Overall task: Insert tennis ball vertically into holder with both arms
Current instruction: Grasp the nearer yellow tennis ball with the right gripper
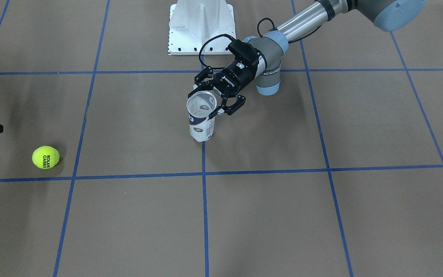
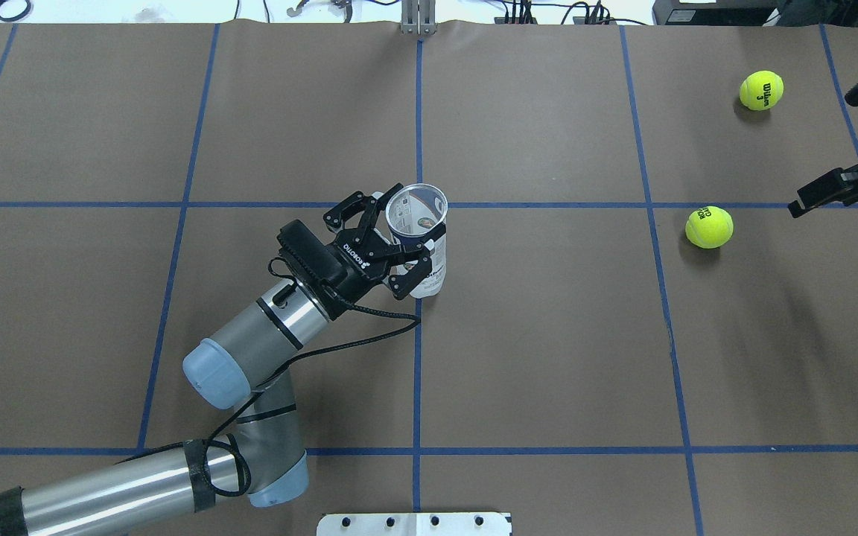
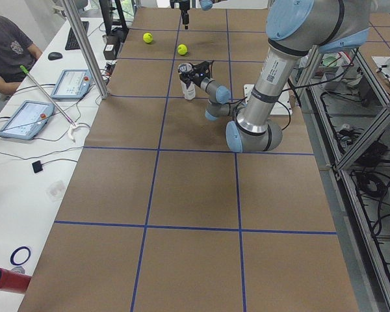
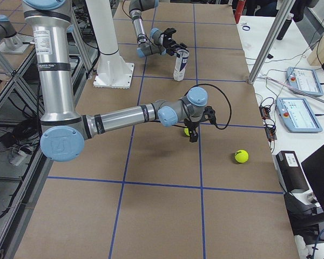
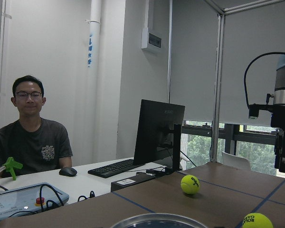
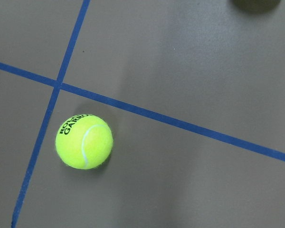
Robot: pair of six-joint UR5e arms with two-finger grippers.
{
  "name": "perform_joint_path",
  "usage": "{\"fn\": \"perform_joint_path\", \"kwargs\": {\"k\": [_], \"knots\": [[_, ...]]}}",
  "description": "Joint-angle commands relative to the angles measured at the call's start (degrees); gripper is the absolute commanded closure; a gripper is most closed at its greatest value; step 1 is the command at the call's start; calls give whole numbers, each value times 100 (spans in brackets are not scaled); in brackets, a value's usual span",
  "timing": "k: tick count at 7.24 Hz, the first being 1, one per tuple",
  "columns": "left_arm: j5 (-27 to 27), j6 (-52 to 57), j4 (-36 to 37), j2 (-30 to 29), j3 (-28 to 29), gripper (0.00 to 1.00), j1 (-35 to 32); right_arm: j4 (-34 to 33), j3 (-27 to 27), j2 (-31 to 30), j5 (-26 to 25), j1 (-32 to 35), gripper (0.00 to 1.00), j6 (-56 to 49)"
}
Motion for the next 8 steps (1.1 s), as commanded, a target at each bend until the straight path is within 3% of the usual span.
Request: {"fn": "perform_joint_path", "kwargs": {"k": [1,2,5,6,8], "knots": [[0,0,11,-5,4,38,10,-2,-31,399,-587,-689,1,1066],[0,9,11,4,4,38,1,-11,-110,557,-964,-988,1,1323],[0,9,11,4,4,38,10,111,-268,576,-1221,-1219,1,1334],[9,18,11,4,13,38,10,329,-556,759,-1518,-1350,1,1369],[0,18,20,4,4,37,10,349,-761,840,-1539,-1378,2,1378]]}}
